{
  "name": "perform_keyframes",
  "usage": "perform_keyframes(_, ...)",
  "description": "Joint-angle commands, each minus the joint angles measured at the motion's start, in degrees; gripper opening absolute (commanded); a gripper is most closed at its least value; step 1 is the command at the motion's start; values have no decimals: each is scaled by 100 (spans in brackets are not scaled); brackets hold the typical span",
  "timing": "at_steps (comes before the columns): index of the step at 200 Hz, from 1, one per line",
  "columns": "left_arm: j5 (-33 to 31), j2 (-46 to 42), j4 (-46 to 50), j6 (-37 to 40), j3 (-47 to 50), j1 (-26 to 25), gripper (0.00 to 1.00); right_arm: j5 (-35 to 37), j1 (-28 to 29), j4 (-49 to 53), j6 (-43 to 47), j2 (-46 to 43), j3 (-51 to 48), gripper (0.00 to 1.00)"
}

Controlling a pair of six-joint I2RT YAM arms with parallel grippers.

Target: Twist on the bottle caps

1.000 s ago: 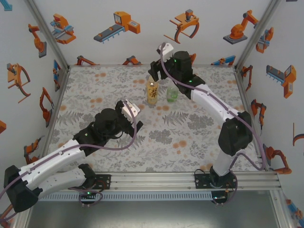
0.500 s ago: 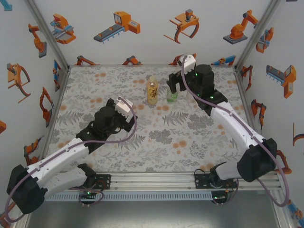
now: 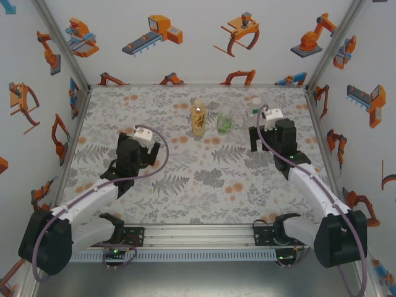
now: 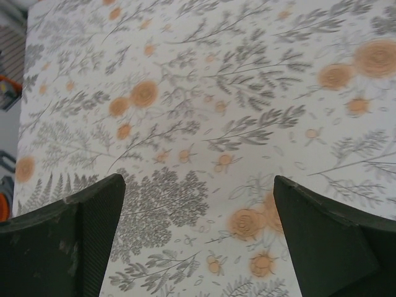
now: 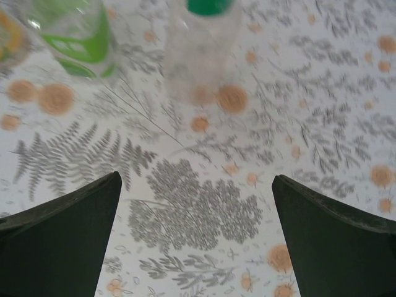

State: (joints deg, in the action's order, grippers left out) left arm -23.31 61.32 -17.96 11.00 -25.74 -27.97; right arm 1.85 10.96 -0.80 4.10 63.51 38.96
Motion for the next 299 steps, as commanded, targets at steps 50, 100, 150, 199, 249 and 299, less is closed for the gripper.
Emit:
perform_keyframes(50,678,681,-1634,-304,547,1166,97,630,-619,-1627,-284,277,-1193,97)
perform_keyframes(100,1508,1465,-2865,-543,780,1925,97,481,-872,-3309,-532,1017,-1729,96)
perform_keyframes(150,2029,2409,-4055,-979,926,2429,97,405,-976,-4290,-514,1589,-1815,95)
perform_keyframes(199,2534,2691,-3350,-1026,433,2622,97,489,-1038,-5374,-550,2443,-1963,92)
perform_keyframes(249,2653,2683,-3134,-1126,332,2735,97,685,-1093,-5097,-716,2469,-1813,99)
perform_keyframes(299,2655,2683,-3112,-1141,321,2744,97,694,-1094,-5106,-708,2465,-1813,99)
